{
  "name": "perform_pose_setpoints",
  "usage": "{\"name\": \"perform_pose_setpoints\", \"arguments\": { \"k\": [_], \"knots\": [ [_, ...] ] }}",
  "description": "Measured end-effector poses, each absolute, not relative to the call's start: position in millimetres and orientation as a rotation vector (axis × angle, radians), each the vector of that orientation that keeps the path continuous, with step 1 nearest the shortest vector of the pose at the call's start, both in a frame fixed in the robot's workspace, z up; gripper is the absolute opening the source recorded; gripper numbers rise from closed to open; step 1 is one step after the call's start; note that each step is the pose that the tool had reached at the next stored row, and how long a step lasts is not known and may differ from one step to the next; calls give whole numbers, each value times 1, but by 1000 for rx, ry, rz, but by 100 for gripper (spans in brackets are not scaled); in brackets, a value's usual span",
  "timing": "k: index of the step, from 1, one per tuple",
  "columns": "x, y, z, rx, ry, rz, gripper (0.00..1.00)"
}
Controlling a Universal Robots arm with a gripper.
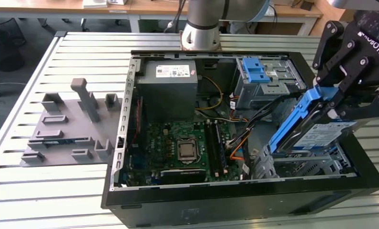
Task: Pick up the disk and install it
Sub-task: 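Insert the disk into the insertion slot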
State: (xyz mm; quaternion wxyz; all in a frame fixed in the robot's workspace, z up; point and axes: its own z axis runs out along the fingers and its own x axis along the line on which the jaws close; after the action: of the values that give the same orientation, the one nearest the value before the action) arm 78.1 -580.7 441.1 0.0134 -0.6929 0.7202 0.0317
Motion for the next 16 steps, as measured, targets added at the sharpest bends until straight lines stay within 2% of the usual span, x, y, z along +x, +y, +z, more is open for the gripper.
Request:
{"name": "perform_pose_setpoints", "arguments": {
  "k": [16],
  "knots": [
    [78,-581,437,-2164,2238,99,36]
  ]
}}
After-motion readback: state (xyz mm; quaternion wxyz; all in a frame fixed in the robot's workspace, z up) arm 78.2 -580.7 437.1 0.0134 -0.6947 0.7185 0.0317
